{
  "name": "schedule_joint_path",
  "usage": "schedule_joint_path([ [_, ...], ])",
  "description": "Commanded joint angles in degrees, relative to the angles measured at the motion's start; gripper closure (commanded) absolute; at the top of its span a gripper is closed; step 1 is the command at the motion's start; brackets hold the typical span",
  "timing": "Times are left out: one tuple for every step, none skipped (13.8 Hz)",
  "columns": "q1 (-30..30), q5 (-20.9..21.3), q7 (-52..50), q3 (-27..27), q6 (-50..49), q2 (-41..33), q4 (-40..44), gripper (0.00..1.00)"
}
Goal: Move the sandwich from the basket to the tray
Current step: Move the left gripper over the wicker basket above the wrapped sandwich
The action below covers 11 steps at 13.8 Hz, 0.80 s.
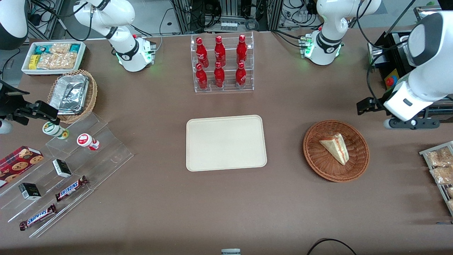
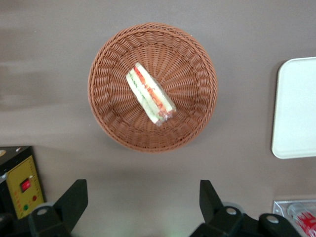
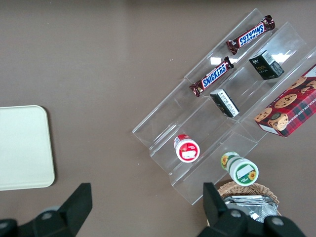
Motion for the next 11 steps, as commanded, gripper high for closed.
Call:
schedule_joint_path([
  [-0.21,0.03,0.08,0.14,6.53,-1.14,-5.95,0.00],
  [-0.21,0.03,-0.36,0.14,9.26,-1.14,-8.05,0.00],
  [-0.21,0.03,-1.84,0.14,12.16,-1.05,-9.99,0.00],
  [-0.21,0.03,-3.60,0.14,14.45,-0.88,-11.75,0.00],
  [-0.21,0.03,-5.27,0.14,17.26,-0.88,-13.59,0.00],
  [-0.21,0.03,-6.07,0.14,19.46,-0.79,-15.27,0.00],
  [-0.21,0.03,-6.77,0.14,21.31,-0.70,-16.41,0.00],
  [-0.21,0.03,-7.82,0.14,22.98,-0.61,-17.47,0.00],
  [-0.21,-0.06,-10.62,0.14,25.09,-0.09,-18.35,0.00],
  [-0.21,-0.06,-15.78,0.14,27.11,0.70,-19.23,0.00],
  [-0.56,0.03,-21.14,0.05,29.22,1.31,-19.67,0.00],
])
